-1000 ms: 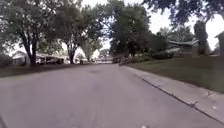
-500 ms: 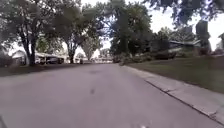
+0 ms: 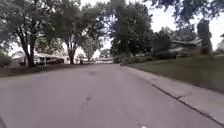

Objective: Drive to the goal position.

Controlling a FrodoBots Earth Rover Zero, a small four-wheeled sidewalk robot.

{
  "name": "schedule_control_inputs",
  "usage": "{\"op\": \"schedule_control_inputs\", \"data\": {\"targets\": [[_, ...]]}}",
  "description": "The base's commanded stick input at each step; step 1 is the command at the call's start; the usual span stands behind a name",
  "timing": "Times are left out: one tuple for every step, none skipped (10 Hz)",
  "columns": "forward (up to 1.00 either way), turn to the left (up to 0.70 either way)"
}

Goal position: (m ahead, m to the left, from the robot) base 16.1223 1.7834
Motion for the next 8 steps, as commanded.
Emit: {"op": "schedule_control_inputs", "data": {"targets": [[0.7, 0.0], [0.7, 0.0], [0.7, 0.0], [0.7, 0.0], [0.7, 0.0], [0.7, 0.0], [0.7, 0.0], [0.7, 0.0]]}}
